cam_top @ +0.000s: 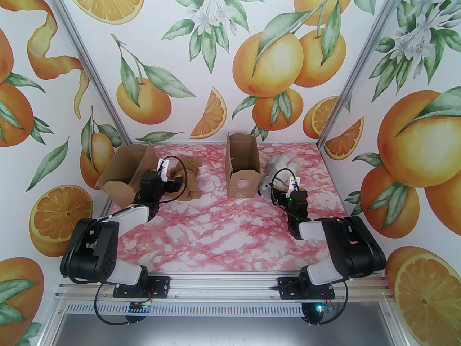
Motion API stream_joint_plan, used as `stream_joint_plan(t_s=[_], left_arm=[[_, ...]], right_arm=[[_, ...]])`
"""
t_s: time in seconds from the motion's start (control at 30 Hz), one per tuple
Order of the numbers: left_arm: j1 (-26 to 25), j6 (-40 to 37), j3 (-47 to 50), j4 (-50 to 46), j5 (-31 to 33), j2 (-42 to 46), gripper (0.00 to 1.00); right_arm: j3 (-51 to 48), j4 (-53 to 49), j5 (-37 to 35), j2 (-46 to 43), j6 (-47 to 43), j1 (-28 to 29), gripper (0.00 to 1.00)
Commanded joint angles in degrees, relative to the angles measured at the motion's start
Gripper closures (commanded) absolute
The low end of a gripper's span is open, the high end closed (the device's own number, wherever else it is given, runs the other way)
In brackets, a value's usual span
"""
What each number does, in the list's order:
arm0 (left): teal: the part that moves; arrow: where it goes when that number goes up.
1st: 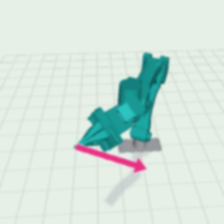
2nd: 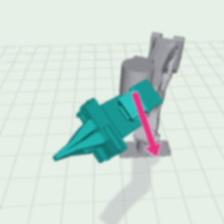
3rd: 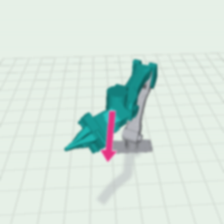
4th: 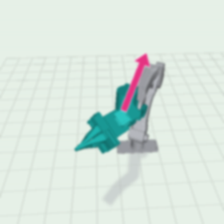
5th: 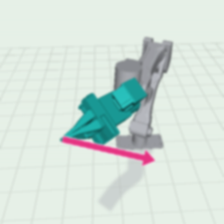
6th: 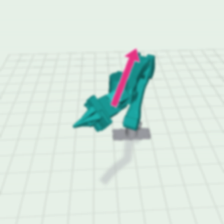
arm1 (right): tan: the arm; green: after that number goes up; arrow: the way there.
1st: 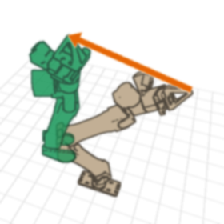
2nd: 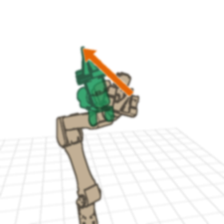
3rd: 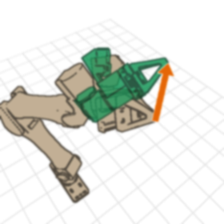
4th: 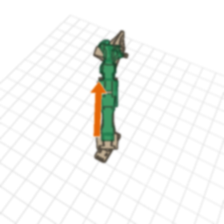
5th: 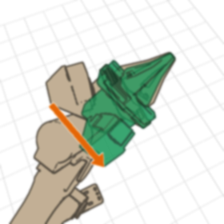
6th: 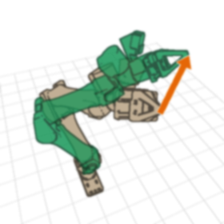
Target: Unpack the express box
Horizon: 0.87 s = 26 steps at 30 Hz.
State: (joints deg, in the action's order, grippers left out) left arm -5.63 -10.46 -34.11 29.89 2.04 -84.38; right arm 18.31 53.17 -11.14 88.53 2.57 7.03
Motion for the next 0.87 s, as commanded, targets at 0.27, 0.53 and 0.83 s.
stream_joint_plan(t_s=[0.27, 0.53, 0.83], left_arm=[[3.7, 0.6, 13.1, 27.8, -7.3, -5.3, 0.0], [3.6, 1.0, 11.1, 27.7, -5.3, -9.8, 0.0], [4.3, 2.5, 9.5, 24.7, -3.8, -9.9, 0.0]], right_arm=[[1.7, 3.0, -3.8, 0.5, -0.4, 0.5, 0.0], [2.8, 1.4, -2.7, 0.6, -0.1, 0.2, 0.0], [2.5, 2.0, -2.0, 0.8, -0.2, 0.0, 0.0]])
